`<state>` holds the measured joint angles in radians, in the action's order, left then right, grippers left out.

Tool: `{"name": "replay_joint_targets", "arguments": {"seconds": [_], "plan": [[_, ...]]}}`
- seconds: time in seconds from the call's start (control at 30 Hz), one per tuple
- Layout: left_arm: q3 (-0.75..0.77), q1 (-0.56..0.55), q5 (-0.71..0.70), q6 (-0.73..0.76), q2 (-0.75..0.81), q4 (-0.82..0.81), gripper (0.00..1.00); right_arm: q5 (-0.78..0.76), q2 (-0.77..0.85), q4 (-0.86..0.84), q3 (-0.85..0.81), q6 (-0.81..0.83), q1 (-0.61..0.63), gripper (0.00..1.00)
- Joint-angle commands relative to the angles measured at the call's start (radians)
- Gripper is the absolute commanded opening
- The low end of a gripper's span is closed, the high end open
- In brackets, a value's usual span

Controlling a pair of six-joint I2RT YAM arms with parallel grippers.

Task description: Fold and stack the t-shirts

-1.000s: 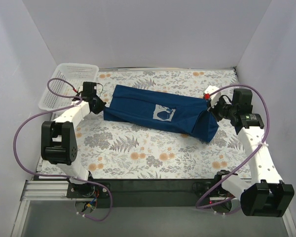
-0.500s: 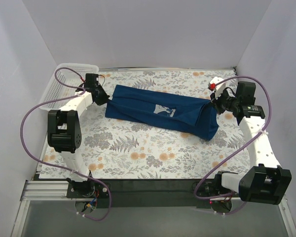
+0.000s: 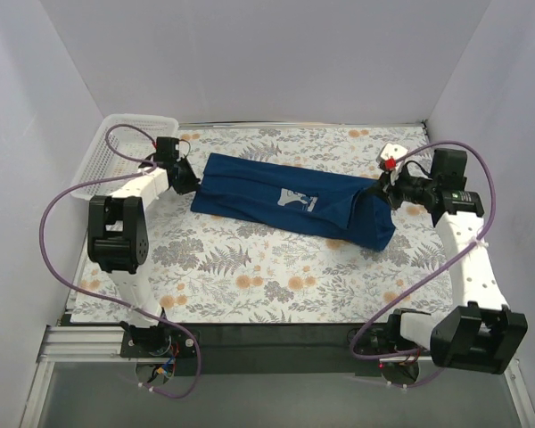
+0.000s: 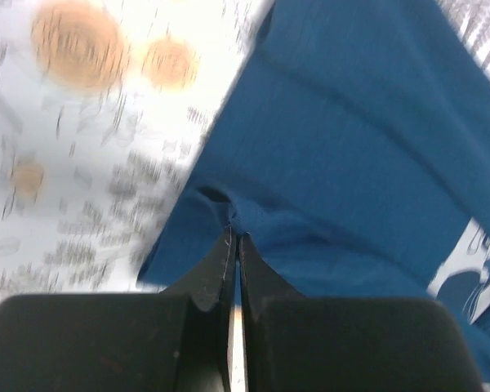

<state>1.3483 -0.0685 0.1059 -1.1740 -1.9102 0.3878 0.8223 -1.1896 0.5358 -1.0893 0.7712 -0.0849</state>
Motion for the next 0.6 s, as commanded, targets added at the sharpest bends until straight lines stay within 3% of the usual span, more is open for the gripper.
{"name": "replay_joint_targets", "arguments": {"seconds": [0.0,0.07,0.27,0.57], "plan": [[-0.101,0.006,0.020,0.025,0.161,-0.026,0.00,0.156,0.110,0.111,0.012,0.148,-0.003,0.01],[-0.188,0.006,0.011,0.024,0.244,-0.035,0.00,0.181,0.168,0.232,0.040,0.275,-0.003,0.01],[-0.372,0.006,-0.046,-0.015,0.396,-0.027,0.00,0.190,0.326,0.401,0.137,0.428,-0.001,0.01],[-0.440,0.006,-0.122,-0.122,0.442,0.029,0.00,0.209,0.433,0.616,0.161,0.686,0.000,0.01]]}}
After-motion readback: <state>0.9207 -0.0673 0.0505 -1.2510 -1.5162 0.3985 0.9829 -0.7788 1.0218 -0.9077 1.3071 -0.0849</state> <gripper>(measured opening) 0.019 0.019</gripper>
